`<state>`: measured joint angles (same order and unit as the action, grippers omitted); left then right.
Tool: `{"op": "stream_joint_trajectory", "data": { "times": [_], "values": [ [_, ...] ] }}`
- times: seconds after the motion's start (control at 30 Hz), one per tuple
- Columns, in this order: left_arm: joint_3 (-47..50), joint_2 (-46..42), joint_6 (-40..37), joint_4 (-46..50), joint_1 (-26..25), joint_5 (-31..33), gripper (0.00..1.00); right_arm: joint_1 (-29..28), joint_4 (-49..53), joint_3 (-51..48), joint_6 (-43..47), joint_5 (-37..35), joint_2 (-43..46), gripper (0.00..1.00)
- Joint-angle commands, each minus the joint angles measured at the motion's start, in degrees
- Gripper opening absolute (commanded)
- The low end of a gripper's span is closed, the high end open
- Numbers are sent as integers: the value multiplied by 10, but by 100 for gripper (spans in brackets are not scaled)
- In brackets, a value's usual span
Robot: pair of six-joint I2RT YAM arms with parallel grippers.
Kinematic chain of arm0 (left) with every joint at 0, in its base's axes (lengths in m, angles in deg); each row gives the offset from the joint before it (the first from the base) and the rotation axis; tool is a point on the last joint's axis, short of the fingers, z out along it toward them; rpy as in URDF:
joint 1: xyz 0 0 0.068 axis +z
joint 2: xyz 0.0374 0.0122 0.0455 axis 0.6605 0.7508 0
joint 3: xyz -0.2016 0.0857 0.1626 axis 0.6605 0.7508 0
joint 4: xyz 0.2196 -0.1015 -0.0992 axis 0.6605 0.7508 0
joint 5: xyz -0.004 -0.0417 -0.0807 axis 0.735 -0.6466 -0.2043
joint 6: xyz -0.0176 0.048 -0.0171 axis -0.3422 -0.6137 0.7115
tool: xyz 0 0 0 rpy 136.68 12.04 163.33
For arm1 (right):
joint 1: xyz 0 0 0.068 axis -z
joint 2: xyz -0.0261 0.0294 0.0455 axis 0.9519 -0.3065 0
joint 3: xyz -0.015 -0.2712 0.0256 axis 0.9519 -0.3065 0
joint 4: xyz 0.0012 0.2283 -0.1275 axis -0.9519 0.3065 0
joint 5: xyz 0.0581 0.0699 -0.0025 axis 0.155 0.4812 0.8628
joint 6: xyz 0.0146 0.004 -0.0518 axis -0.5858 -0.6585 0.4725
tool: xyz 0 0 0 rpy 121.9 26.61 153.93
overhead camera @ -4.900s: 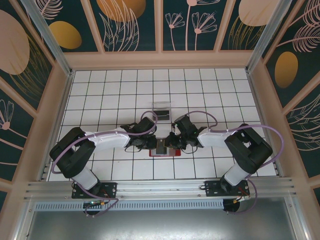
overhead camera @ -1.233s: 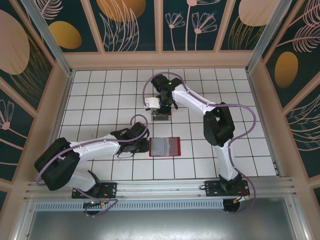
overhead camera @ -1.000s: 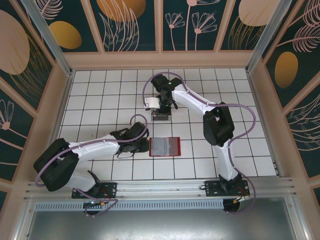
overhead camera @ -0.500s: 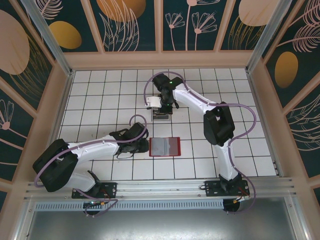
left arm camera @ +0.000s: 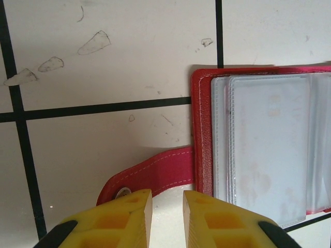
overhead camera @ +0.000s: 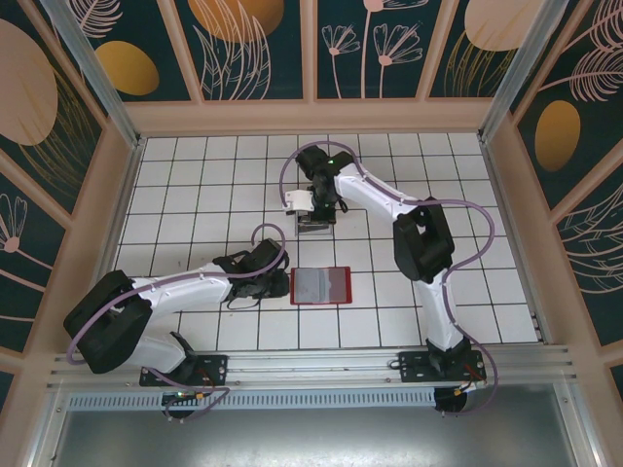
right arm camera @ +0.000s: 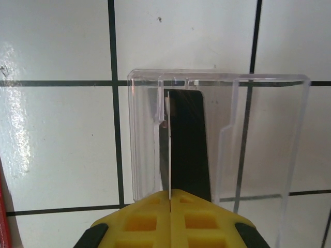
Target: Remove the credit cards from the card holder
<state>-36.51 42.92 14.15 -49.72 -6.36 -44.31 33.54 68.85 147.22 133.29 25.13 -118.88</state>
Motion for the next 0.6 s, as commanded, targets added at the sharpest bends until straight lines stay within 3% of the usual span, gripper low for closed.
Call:
{"op": "stream_joint_trajectory", "data": {
  "times": [0.0,0.2,0.57],
  "values": [
    [5,-9,7,4,-3,11,24,-1,3,21,-5,-12,-13,15],
    [6,-7,9,2,-3,13,25,-1,-44,10,-6,-29,3,30],
    [6,-11,8,1,-3,15,25,-5,-144,-58,-8,-99,48,34]
  ]
}}
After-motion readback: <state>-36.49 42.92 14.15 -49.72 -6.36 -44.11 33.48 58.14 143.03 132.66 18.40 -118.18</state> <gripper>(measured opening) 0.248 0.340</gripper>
